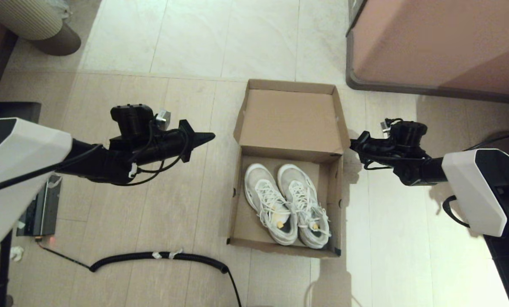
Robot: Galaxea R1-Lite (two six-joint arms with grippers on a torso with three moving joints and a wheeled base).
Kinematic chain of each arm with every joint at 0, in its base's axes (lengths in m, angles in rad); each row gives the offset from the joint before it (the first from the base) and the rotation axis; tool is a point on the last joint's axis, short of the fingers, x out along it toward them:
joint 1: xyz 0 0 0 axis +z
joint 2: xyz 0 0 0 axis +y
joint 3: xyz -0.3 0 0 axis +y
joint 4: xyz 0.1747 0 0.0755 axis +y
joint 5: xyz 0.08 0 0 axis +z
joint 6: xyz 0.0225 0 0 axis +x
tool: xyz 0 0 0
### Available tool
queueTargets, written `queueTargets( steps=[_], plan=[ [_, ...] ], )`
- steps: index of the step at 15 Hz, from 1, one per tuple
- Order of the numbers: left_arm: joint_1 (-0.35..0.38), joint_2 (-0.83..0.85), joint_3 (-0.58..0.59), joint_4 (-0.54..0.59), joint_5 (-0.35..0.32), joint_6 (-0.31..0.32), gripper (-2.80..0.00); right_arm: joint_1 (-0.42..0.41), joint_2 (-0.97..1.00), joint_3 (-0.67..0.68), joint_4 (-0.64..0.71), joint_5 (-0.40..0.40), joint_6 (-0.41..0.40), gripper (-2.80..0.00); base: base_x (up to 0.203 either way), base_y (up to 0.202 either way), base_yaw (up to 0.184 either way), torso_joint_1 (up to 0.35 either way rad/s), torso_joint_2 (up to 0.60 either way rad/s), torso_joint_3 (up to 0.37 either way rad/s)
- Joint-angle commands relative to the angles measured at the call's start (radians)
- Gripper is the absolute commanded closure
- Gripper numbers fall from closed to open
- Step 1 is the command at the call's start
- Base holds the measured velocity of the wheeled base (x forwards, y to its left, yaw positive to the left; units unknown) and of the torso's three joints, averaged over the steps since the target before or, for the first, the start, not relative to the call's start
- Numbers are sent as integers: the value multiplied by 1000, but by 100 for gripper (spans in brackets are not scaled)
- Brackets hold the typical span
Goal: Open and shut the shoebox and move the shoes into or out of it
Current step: Close the shoe box
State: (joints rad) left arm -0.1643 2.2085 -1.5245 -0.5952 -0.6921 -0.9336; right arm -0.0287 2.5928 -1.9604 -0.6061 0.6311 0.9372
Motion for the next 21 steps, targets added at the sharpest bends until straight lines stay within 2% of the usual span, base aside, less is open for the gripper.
queueTargets(
  steps=[1, 2, 6, 7, 9, 11, 13, 14, 15, 18, 20, 21],
  plan=[
    [-9, -12, 18, -13, -3, -5, 0, 14, 24, 0, -9, 4, 8, 0, 0, 0, 0, 0, 0, 0],
    [-11, -17, 20, -18, -3, -5, 0, 16, 27, 0, -9, 6, 18, 0, 0, 0, 0, 0, 0, 0],
    [-11, -9, 15, -18, -3, -5, 0, 18, 46, -3, -51, 59, 142, 0, 0, 0, 0, 0, 0, 0],
    [-12, -9, 17, -18, -3, -5, 0, 18, 49, -1, -79, 73, 203, 0, 0, 0, 0, 0, 0, 0],
    [-12, -7, 17, -18, -4, -5, 0, 13, 52, 0, -166, 136, 375, 0, 0, 0, 0, 0, 0, 0],
    [-12, -5, 13, -18, -4, -5, 0, -5, 69, -2, -303, 251, 535, 0, 0, 0, 0, 0, 0, 0],
    [-12, 2, 12, -18, -4, -5, 0, -17, 87, -3, -375, 294, 652, 0, 0, 0, 0, 0, 0, 0],
    [-12, 5, 10, -18, -4, -6, 0, -26, 95, -3, -399, 351, 682, 0, 0, 0, 0, 0, 0, 0],
    [-12, 13, 7, -18, -4, -6, 0, -30, 109, -3, -417, 401, 695, 0, 0, 0, 0, 0, 0, 0],
    [-14, 25, 9, -18, -4, -2, 0, -32, 127, 2, -418, 368, 637, 0, 0, 0, 0, 0, 0, 0],
    [-14, 26, 11, -18, -1, 17, 0, -36, 112, 17, -399, 331, 520, 0, 0, 0, 0, 0, 0, 0],
    [-15, 26, 13, -18, 24, 71, 0, -37, 75, 52, -369, 317, 436, 0, 0, 0, 0, 0, 0, 0]
  ],
)
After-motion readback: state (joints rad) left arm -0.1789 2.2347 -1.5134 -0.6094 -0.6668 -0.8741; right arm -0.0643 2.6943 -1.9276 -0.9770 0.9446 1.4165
